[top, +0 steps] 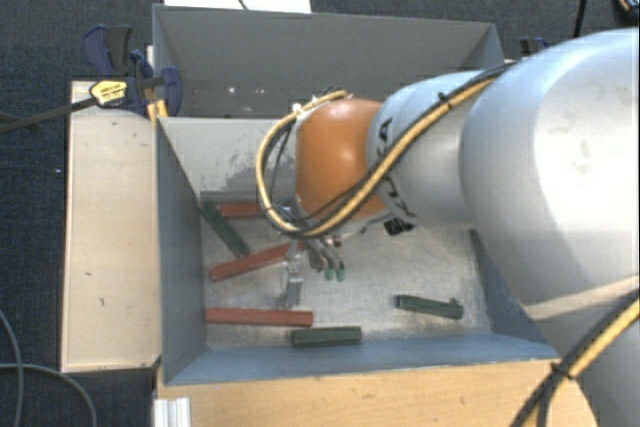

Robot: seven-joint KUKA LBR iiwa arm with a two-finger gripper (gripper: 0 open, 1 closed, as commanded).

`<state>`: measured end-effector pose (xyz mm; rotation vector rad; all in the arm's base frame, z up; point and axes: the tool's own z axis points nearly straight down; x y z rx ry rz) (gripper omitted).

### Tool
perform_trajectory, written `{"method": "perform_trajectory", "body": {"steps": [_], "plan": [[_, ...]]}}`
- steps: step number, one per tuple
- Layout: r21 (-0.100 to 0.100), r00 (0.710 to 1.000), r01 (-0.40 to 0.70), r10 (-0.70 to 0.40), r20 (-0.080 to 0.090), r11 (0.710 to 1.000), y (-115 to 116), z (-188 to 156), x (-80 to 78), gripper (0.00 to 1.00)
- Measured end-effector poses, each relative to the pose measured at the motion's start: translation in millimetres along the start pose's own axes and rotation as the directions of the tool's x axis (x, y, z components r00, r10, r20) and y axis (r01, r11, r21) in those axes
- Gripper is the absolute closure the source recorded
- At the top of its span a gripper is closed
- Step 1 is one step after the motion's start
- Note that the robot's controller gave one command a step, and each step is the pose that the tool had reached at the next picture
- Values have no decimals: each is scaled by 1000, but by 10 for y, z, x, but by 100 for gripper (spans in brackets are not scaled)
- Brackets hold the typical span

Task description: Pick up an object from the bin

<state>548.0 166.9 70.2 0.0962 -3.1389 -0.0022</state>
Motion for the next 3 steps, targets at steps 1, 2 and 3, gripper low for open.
{"method": "perform_trajectory", "body": {"steps": [1,2,3], "plan": [[0,1000,-4,4,2,1000,-15,-3,-14,100],[1,989,144,-144,11,990,-6,-1501,86,100],[3,860,511,-511,9,860,522,-1868,-295,100]]}}
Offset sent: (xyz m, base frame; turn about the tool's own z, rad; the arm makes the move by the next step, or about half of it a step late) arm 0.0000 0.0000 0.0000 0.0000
